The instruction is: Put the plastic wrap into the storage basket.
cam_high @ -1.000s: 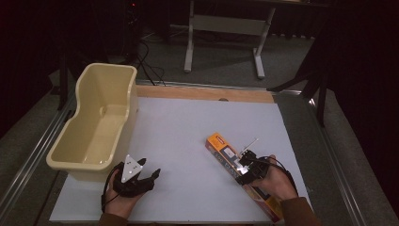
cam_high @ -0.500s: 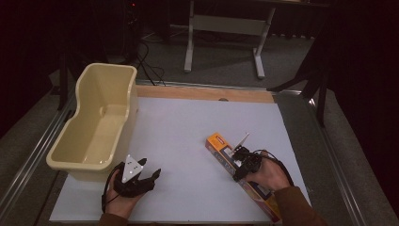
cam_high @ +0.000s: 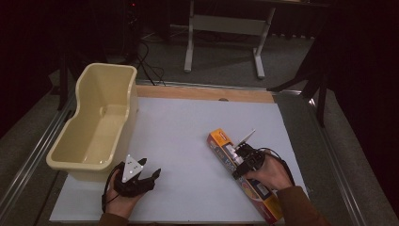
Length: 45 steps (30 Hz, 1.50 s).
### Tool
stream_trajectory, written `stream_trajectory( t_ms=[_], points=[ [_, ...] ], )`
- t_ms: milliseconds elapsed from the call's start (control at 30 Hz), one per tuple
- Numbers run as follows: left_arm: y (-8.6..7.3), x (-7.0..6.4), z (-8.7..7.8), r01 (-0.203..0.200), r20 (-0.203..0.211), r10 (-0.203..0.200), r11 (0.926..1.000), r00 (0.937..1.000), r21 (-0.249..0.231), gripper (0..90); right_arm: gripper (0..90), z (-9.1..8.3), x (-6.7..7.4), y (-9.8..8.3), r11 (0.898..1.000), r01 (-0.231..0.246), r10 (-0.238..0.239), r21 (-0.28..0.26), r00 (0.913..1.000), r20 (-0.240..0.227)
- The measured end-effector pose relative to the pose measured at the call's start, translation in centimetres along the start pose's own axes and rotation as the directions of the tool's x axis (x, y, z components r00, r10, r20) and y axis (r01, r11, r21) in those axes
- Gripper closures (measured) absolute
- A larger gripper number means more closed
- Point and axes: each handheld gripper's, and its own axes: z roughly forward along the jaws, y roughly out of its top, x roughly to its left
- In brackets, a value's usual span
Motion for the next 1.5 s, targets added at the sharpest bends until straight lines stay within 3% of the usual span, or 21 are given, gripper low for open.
stream_trajectory(
  t_ms=[367, 700, 900, 1033, 1200, 1367, 1400, 1500],
  points=[
    [0.0, 0.1, 0.0, 0.001, 0.0, -0.001, 1.0, 1.0, -0.001, 36.1, 40.0, -3.1, 1.1, 1.7, 0.996, -0.032, 0.029, -0.078, 0.9987, -0.042],
    [0.0, 0.0, 0.0, 0.002, 0.0, -0.002, 1.0, 1.0, -0.004, 36.1, 39.9, -5.0, 3.8, 4.4, 0.991, 0.009, -0.02, -0.133, 0.9964, -0.083],
    [0.0, 0.0, -0.1, 0.0, 0.0, 0.0, 1.0, 1.0, -0.005, 36.0, 40.0, -5.6, 4.5, 5.6, 0.987, -0.008, -0.011, -0.16, 0.9929, -0.118],
    [0.0, 0.0, -0.1, 0.0, 0.001, 0.0, 1.0, 1.0, -0.005, 36.1, 40.0, -6.2, 4.7, 7.0, 0.979, -0.053, 0.016, -0.195, 0.983, -0.183],
    [0.0, 0.1, -0.1, -0.002, -0.006, 0.002, 1.0, 1.0, -0.008, 35.5, 40.0, -6.7, 4.5, 8.2, 0.969, -0.104, 0.043, -0.222, 0.9642, -0.262],
    [0.0, 0.1, -0.1, 0.0, -0.007, 0.0, 0.9999, 1.0, -0.01, 35.2, 40.0, -7.0, 4.5, 9.0, 0.963, -0.128, 0.054, -0.237, 0.9544, -0.294],
    [0.0, 0.1, -0.2, 0.0, -0.007, 0.0, 1.0, 1.0, -0.009, 35.2, 39.9, -7.2, 4.5, 9.4, 0.96, -0.147, 0.067, -0.24, 0.9479, -0.312],
    [0.0, 0.1, -0.2, -0.002, -0.008, 0.002, 1.0, 1.0, -0.01, 35.1, 40.0, -7.5, 4.8, 9.8, 0.954, -0.167, 0.077, -0.25, 0.9397, -0.333]
  ],
)
